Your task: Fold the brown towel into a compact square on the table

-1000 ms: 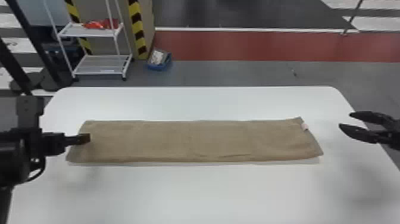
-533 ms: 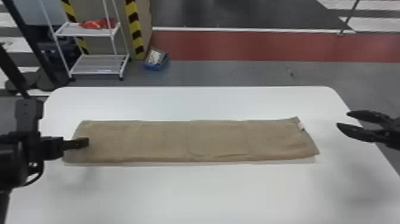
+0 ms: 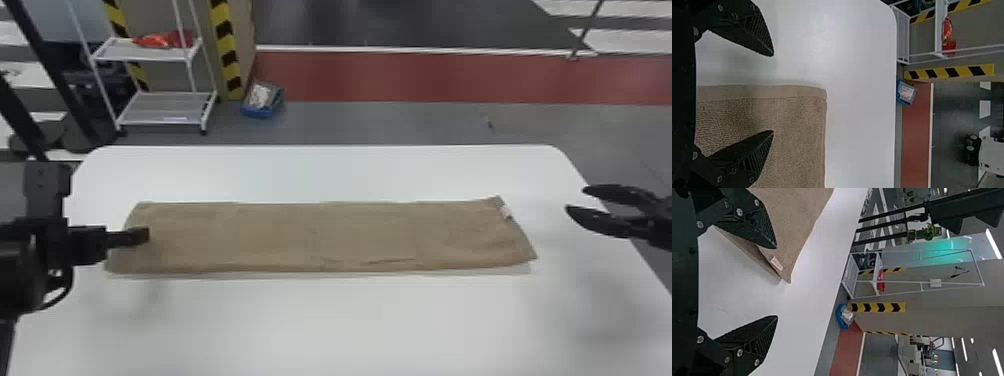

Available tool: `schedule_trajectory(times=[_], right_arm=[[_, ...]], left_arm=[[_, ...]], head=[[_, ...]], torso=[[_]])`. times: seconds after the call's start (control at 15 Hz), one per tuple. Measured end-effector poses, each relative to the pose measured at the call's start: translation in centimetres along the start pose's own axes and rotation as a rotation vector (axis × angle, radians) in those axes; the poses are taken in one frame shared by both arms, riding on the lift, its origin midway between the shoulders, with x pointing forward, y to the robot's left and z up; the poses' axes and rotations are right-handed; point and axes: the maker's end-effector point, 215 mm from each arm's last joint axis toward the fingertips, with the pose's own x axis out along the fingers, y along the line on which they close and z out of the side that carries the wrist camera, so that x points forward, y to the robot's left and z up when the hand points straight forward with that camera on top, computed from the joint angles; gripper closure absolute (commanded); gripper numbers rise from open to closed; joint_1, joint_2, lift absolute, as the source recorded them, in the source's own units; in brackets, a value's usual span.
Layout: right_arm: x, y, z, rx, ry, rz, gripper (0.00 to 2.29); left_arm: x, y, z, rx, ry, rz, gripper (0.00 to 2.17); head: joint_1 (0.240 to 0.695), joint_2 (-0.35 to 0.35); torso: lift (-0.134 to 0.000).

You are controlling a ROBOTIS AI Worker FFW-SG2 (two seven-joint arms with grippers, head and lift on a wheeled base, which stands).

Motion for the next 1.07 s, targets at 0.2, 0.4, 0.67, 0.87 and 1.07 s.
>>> schedule_trajectory(times=[0.2,0.4,0.67,0.87,1.07], right_arm=[[0.0,0.0,0.0,-0.002,-0.002,0.000,0.29],[0.1,0.1,0.0,-0.002,-0.003,0.001,0.29],[0.2,0.2,-0.1,0.000,-0.004,0.004,0.29],[0.1,0.4,0.1,0.008,-0.022,0.004,0.29],[0.1,0.8,0.4,0.035,-0.048,0.007,0.29]], left_arm=[[0.0,-0.4,0.0,0.002,0.001,-0.012,0.57],[0.1,-1.0,-0.1,0.000,0.009,-0.035,0.73],[0.1,-1.2,-0.5,-0.005,0.028,-0.037,1.34],[0.0,-1.2,-1.4,-0.017,0.061,-0.034,1.73],[-0.9,-1.9,-1.2,-0.038,0.064,-0.055,1.73]], head=[[0.695,-0.020],[0.695,-0.027],[0.695,-0.026],[0.695,-0.026],[0.695,-0.029]], torso=[[-0.124],[-0.124],[-0.124],[-0.124],[-0.124]])
